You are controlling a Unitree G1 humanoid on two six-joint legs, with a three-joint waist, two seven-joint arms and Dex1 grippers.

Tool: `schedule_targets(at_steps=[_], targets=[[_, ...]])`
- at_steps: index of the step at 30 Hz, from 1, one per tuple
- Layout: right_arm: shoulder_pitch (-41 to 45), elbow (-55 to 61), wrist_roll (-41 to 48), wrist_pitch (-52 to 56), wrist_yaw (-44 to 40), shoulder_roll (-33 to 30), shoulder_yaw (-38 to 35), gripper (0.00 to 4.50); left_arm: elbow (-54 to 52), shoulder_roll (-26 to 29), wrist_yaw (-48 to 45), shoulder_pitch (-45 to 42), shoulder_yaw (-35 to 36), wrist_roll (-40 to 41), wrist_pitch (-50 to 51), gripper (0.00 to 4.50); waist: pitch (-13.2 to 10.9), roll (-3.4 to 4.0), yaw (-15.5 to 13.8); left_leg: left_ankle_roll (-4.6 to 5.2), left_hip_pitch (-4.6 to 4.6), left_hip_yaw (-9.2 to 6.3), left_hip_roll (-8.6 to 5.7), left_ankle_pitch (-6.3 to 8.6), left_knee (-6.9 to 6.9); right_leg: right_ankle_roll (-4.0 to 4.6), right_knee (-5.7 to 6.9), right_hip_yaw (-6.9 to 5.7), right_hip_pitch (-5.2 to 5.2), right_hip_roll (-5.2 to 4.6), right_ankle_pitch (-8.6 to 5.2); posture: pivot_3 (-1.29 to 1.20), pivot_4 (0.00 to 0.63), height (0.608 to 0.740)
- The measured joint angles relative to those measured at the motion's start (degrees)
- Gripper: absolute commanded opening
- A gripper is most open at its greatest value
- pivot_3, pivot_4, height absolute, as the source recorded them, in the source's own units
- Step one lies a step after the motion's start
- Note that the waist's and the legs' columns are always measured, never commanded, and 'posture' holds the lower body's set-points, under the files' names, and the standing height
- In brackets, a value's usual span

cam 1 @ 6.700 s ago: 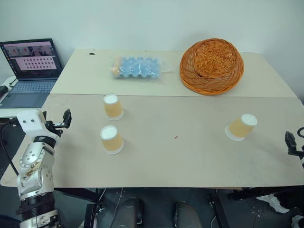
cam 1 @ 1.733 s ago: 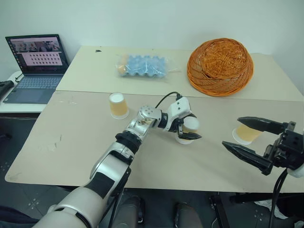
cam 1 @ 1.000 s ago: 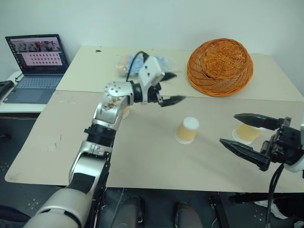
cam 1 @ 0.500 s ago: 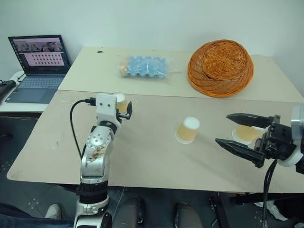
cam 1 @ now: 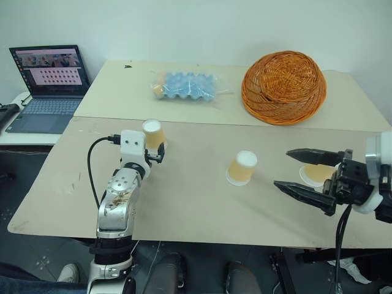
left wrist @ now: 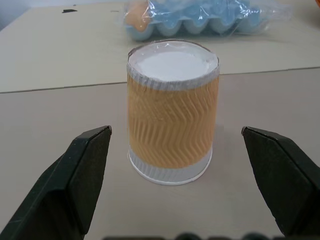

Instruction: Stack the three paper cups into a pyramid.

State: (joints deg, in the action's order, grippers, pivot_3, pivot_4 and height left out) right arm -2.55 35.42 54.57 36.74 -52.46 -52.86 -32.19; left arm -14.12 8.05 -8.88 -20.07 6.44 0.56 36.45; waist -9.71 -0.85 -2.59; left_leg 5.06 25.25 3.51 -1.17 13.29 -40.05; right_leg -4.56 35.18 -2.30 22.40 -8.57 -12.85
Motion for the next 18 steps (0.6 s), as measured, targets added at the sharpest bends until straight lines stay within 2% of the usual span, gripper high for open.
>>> schedule_targets(at_steps=[18], targets=[[-1.4, 0.8, -0.4, 0.0, 0.4, 1.5, 0.1, 4.5, 14.1, 3.2, -3.0, -9.0, -0.3, 3.6, -5.8, 4.45, 0.0, 0.0, 0.1, -0.02, 0.0, 0.01, 0.0, 0.0, 0.03, 0.0, 0.0, 0.01, 0.02, -0.02, 0.0, 0.0, 0.15, 0.726]])
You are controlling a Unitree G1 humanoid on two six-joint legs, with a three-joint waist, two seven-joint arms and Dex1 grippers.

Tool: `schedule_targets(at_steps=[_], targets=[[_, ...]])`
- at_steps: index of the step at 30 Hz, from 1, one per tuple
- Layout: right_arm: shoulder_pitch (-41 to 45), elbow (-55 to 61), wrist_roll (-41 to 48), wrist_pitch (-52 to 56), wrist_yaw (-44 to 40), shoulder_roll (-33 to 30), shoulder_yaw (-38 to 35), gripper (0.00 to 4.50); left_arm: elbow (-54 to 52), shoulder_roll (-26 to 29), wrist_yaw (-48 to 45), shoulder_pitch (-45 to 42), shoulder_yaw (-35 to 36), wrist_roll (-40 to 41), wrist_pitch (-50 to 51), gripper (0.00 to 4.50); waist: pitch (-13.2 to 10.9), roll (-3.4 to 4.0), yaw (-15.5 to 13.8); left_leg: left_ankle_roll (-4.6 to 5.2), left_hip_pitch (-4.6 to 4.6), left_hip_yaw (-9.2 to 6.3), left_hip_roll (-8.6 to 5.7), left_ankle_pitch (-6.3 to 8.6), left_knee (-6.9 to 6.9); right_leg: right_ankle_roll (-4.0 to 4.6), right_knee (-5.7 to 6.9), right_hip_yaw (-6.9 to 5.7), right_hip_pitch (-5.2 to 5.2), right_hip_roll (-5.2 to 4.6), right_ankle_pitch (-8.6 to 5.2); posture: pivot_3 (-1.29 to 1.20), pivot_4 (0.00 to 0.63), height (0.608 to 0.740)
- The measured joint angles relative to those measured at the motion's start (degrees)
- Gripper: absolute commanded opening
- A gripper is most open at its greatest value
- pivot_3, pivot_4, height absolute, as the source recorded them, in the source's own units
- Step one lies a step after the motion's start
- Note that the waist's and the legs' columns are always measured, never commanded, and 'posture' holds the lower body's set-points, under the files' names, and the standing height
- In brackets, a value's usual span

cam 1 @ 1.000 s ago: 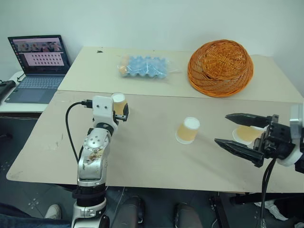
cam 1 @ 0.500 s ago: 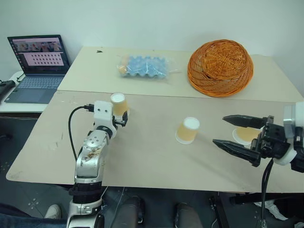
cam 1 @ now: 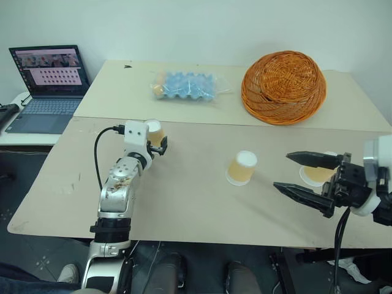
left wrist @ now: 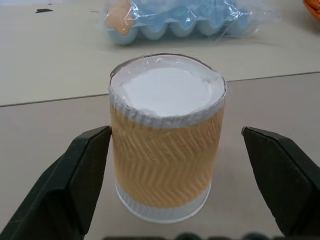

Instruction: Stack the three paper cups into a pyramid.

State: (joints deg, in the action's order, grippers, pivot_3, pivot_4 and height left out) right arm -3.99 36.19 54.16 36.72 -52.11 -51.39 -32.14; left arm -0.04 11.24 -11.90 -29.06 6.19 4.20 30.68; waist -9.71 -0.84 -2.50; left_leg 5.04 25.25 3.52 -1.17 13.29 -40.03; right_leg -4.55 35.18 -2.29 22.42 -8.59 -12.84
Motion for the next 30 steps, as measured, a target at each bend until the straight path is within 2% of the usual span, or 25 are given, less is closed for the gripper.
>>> schedule_targets(at_steps=[12, 20, 23, 25, 26, 30], targets=[[-0.9, 0.4, 0.0, 0.0, 0.4, 0.0, -0.2, 4.5, 10.8, 0.8, -0.1, -6.4, -0.4, 0.4, -5.7, 4.45, 0.0, -0.01, 0.0, -0.01, 0.01, 0.01, 0.0, -0.01, 0.03, 0.0, -0.01, -0.01, 0.03, 0.0, 0.0, 0.0, 0.15, 0.726], [-1.0, 0.5, 0.0, 0.0, 0.5, 0.0, -0.2, 4.5, 12.8, 0.7, -0.8, -7.9, -0.9, 0.5, -7.0, 4.45, 0.0, -0.01, 0.0, -0.01, 0.01, 0.02, 0.0, 0.0, 0.03, 0.0, -0.02, -0.01, 0.03, -0.01, 0.0, 0.0, 0.15, 0.726], [-1.4, 0.5, 0.0, 0.0, 0.5, 0.0, -0.2, 4.5, 13.0, 0.6, -0.8, -7.9, -0.9, 0.5, -7.0, 3.75, 0.0, -0.01, 0.0, -0.01, 0.01, 0.02, 0.0, 0.0, 0.03, -0.01, -0.02, -0.01, 0.02, -0.01, 0.0, 0.0, 0.15, 0.726], [-1.5, 0.5, 0.0, 0.0, 0.5, 0.0, -0.4, 4.5, 13.0, 0.6, -0.8, -7.9, -0.8, 0.5, -7.0, 2.86, 0.0, -0.01, 0.0, -0.01, 0.01, 0.02, 0.0, 0.0, 0.03, -0.01, -0.02, -0.01, 0.02, -0.02, 0.01, 0.0, 0.15, 0.726], [-1.5, 0.5, 0.0, 0.0, 0.5, 0.0, -0.5, 4.5, 13.0, 0.6, -0.8, -7.9, -0.8, 0.5, -7.0, 2.73, 0.0, -0.01, 0.0, -0.01, 0.01, 0.02, 0.0, 0.0, 0.03, -0.01, -0.02, 0.0, 0.02, -0.02, 0.0, 0.0, 0.15, 0.726], [-1.5, 0.5, 0.0, 0.0, 0.5, 0.0, -0.7, 4.5, 13.0, 0.7, -0.9, -7.9, -0.9, 0.5, -7.0, 2.73, 0.0, -0.01, 0.0, -0.02, 0.01, 0.02, 0.0, 0.0, 0.04, -0.01, -0.02, 0.0, 0.03, -0.02, 0.01, 0.0, 0.15, 0.726]])
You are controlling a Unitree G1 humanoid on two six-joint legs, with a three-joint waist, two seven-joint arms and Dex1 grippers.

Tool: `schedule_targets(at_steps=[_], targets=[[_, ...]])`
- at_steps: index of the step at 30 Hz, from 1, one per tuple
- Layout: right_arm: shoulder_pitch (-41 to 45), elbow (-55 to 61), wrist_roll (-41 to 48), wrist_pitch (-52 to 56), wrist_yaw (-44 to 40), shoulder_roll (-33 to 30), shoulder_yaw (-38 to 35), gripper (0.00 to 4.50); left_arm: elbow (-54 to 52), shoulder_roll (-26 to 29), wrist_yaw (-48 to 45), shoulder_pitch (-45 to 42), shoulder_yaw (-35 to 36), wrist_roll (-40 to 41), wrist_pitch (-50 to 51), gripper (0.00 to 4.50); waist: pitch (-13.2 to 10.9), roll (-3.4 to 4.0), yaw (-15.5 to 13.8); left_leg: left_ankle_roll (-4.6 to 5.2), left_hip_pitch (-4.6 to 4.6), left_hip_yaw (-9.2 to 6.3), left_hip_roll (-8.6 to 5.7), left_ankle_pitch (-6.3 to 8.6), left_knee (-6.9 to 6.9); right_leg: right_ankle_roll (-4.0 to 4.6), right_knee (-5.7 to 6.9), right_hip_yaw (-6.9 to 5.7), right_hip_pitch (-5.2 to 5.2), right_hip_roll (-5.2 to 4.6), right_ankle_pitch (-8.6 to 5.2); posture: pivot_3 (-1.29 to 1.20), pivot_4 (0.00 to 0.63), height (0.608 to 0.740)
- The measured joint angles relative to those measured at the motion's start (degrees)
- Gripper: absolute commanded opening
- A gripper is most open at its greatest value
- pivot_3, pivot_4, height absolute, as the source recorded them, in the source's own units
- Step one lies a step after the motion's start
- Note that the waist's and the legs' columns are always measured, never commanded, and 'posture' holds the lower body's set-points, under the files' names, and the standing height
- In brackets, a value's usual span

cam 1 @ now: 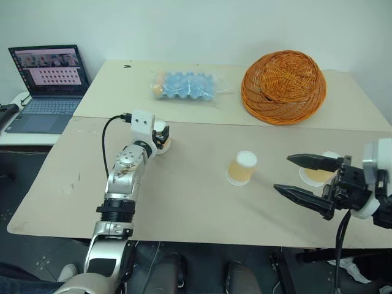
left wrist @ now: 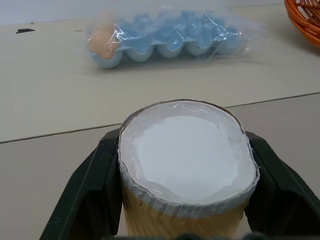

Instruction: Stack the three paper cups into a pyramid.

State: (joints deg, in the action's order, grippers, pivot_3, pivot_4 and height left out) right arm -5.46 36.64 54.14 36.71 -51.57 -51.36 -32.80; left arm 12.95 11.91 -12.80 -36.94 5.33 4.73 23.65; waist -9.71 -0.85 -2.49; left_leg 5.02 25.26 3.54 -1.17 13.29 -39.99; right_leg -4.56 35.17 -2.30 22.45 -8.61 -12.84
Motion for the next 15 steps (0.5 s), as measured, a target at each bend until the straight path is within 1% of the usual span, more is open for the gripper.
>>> schedule_targets(at_steps=[3, 5, 7, 9, 11, 13, 14, 15], targets=[[0.0, 0.0, 0.0, 0.0, 0.0, 0.0, 0.0, 4.5, 0.0, 0.0, -0.1, 0.0, 0.0, 0.0, 0.0, 2.73, 0.0, 0.0, 0.0, 0.0, 0.0, 0.0, 0.0, 0.0, 0.0, 0.0, 0.0, 0.0, 0.0, 0.0, 0.0, 0.0, 0.15, 0.726], [0.0, 0.0, 0.0, 0.0, 0.1, 0.0, 0.0, 4.5, -0.3, 0.5, -2.7, 0.0, -0.7, 0.5, -1.4, 2.73, 0.0, 0.0, 0.0, -0.01, 0.01, 0.0, 0.0, 0.0, 0.0, 0.0, 0.0, -0.01, 0.01, 0.0, 0.0, 0.0, 0.15, 0.726], [0.0, 0.0, 0.0, 0.0, 0.2, 0.0, 0.0, 4.5, -2.4, 0.6, -7.2, -0.1, -1.6, 2.6, -2.9, 2.73, 0.0, 0.0, -0.1, -0.12, 0.03, 0.0, 0.0, 0.04, 0.0, 0.0, -0.03, -0.01, 0.02, -0.03, 0.0, 0.0, 0.15, 0.726], [0.0, 0.0, -0.1, 0.0, 0.4, 0.0, 0.0, 4.5, -6.1, 1.5, -14.3, -0.4, -3.7, 6.1, -3.7, 2.73, 0.0, 0.0, -0.1, -0.21, 0.05, 0.01, -0.01, 0.02, 0.0, 0.0, -0.06, -0.01, 0.02, -0.06, 0.0, 0.0, 0.15, 0.726], [0.0, 0.0, -0.4, 0.0, 0.5, 0.0, 0.0, 4.5, -11.5, 3.0, -24.5, -1.2, -6.8, 11.5, -2.1, 2.73, 0.0, 0.01, 0.0, -0.42, 0.05, 0.04, -0.01, -0.12, 0.01, 0.0, -0.08, 0.01, 0.02, -0.07, 0.0, 0.0, 0.15, 0.726], [0.0, 0.0, -0.8, 0.0, 0.5, 0.0, 0.0, 4.5, -15.0, 5.3, -32.8, -1.4, -9.8, 15.6, -0.3, 2.73, 0.0, 0.03, 0.2, -0.38, 0.04, 0.07, 0.0, -0.15, 0.02, 0.01, -0.07, 0.0, 0.02, -0.05, -0.01, 0.0, 0.15, 0.726], [0.0, 0.0, -1.2, 0.0, 0.7, 0.0, 0.0, 4.5, -16.4, 7.3, -39.1, -1.4, -12.2, 17.8, 0.5, 2.73, 0.0, 0.06, 0.3, -0.32, 0.02, 0.08, 0.01, -0.17, 0.03, 0.02, -0.06, 0.01, 0.02, -0.04, -0.01, 0.0, 0.15, 0.726], [0.0, 0.0, -1.2, 0.0, 0.8, 0.0, 0.0, 4.5, -16.6, 8.0, -41.7, -1.5, -13.5, 18.2, 0.5, 2.73, 0.1, 0.1, 0.4, -0.27, 0.01, 0.08, 0.0, -0.16, 0.03, 0.02, -0.04, 0.01, 0.02, -0.03, -0.01, 0.0, 0.15, 0.726]])
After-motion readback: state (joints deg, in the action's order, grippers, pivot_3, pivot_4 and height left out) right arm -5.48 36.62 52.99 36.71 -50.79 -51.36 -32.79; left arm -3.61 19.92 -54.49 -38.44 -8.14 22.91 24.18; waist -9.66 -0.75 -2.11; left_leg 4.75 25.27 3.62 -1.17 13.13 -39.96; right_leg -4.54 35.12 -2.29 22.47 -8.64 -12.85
